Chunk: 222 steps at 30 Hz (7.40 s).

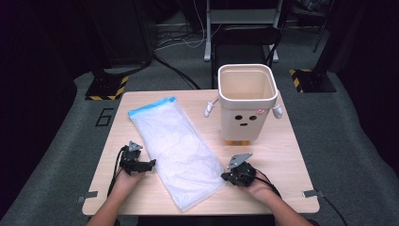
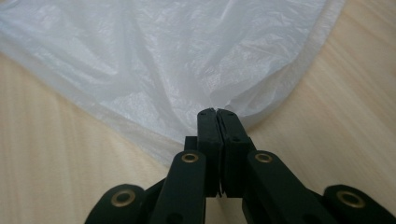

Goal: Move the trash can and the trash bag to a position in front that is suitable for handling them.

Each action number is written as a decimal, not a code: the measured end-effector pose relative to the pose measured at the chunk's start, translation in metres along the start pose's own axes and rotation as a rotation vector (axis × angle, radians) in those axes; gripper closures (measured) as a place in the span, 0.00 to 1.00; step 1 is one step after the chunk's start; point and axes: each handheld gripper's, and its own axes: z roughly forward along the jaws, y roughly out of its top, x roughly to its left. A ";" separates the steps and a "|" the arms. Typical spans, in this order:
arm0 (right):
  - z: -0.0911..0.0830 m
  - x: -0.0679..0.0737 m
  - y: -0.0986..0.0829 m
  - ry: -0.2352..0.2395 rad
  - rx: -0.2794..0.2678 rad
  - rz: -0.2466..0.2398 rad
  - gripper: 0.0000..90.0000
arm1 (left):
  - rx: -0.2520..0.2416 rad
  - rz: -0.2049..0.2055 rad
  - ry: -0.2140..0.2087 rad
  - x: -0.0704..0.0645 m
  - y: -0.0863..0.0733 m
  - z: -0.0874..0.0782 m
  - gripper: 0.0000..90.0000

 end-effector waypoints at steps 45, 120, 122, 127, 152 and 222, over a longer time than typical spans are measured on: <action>0.014 0.046 0.031 0.077 -0.079 -0.080 0.72 | 0.005 0.023 -0.079 -0.015 0.011 -0.001 0.95; -0.152 -0.056 0.009 -0.436 -0.169 0.253 0.55 | -0.129 0.131 -0.249 -0.011 0.085 -0.090 0.46; -0.157 -0.059 0.010 -0.456 -0.174 0.262 0.51 | -0.130 0.151 -0.255 -0.017 0.090 -0.089 0.46; -0.162 -0.072 0.008 -0.476 -0.153 0.299 0.50 | -0.101 0.181 -0.275 -0.034 0.107 -0.081 0.42; -0.179 -0.129 0.040 -0.588 -0.173 0.314 0.58 | -0.112 0.258 -0.339 -0.080 0.159 -0.055 0.43; -0.173 -0.058 0.072 -0.449 -0.320 0.166 0.75 | -0.253 0.229 -0.345 -0.088 0.172 -0.073 0.72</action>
